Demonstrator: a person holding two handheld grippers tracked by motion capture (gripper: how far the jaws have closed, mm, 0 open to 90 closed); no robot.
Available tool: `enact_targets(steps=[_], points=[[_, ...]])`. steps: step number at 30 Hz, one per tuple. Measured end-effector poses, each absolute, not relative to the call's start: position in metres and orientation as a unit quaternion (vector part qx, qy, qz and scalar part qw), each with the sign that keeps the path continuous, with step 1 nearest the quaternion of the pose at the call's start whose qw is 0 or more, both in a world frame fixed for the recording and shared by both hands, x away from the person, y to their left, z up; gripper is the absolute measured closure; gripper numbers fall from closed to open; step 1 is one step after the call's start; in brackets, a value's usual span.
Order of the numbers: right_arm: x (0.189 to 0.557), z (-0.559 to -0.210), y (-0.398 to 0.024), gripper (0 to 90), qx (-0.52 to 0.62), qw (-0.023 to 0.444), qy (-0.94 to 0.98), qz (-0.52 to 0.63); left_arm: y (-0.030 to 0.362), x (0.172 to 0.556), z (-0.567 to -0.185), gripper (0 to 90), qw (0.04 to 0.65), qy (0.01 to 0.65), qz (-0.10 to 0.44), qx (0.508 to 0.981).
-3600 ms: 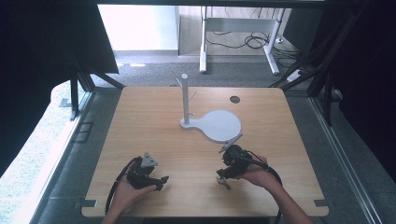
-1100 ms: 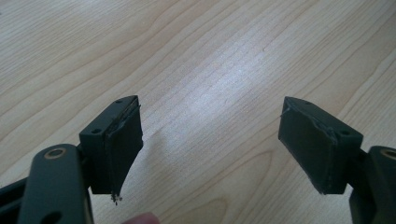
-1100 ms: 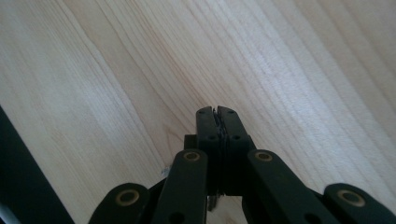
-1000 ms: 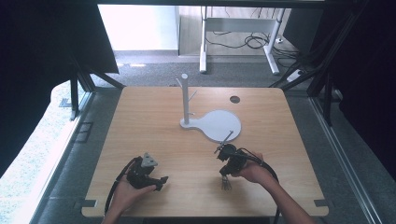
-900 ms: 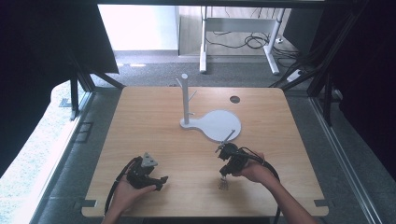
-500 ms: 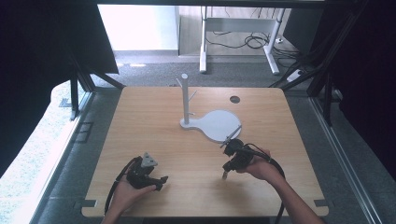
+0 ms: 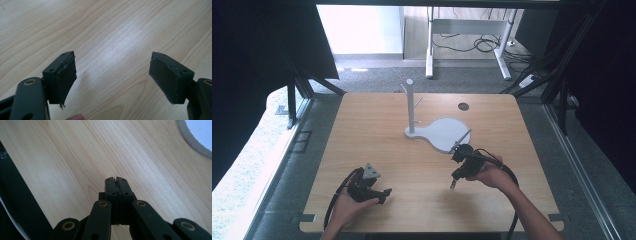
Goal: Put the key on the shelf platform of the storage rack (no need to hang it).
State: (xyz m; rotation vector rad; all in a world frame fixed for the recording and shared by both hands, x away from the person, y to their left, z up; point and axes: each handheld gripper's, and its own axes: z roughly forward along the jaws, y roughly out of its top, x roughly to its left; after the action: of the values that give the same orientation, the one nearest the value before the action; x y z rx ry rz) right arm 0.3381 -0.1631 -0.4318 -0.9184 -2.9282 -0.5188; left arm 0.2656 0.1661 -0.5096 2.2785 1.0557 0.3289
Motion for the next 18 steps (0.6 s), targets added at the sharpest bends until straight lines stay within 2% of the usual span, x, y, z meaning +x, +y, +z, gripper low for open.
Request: enact_targets(steps=[18], points=[[0.359, -0.415, -0.168, 89.3, -0.314, 0.004, -0.935, -0.167, 0.167, 0.266, -0.509, 22.2, 0.3, 0.395, 0.125, 0.859]])
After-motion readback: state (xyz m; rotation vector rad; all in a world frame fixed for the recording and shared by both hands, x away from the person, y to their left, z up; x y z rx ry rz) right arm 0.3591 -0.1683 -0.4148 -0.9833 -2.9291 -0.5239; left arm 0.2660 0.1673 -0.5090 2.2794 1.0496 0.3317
